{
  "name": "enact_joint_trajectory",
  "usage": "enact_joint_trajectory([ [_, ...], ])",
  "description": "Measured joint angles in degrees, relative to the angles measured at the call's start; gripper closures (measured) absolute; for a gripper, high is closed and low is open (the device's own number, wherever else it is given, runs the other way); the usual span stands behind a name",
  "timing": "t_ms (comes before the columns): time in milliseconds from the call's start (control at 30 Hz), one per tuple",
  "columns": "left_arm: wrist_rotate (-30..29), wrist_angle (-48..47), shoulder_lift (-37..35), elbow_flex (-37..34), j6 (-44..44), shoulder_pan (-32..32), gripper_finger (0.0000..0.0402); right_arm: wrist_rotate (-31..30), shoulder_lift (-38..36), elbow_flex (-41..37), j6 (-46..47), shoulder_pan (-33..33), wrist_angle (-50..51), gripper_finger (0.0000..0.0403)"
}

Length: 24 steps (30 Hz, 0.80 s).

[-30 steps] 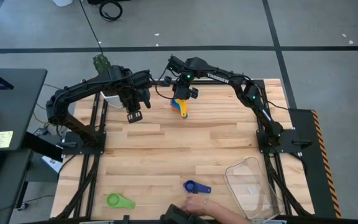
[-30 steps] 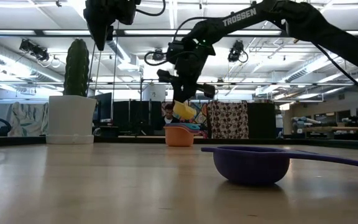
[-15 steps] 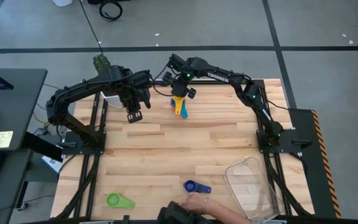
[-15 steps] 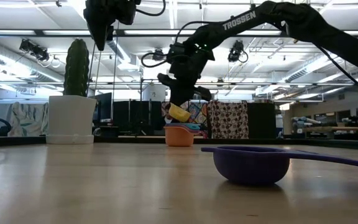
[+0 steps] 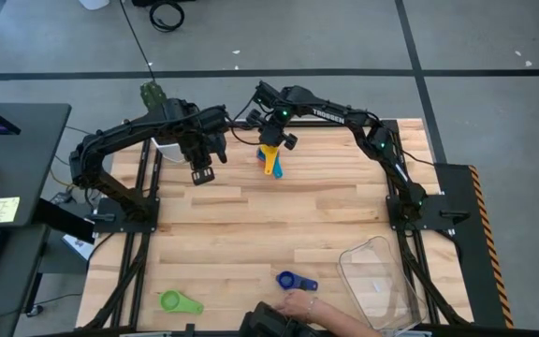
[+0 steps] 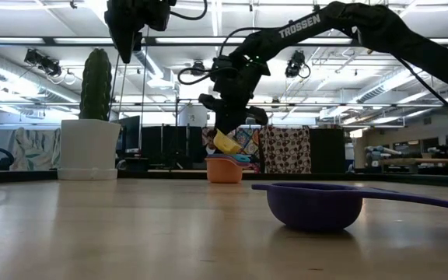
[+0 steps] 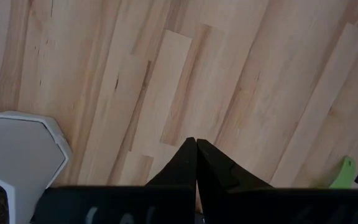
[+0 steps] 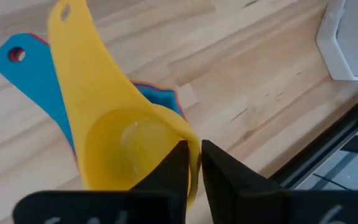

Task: Nest measuring cups in basket
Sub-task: Stack the yellow measuring cup on top of the blue measuring cup

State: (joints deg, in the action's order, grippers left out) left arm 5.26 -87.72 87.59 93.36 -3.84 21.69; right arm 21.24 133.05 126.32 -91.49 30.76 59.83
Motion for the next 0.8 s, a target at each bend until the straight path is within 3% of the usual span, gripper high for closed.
enact_joint_trajectory([
  [800, -0.02, 0.04, 0.0, 0.0, -0.48, -0.02, 0.0397, 1.08, -0.55, -0.02, 5.0, 0.07, -1.19, 0.034],
])
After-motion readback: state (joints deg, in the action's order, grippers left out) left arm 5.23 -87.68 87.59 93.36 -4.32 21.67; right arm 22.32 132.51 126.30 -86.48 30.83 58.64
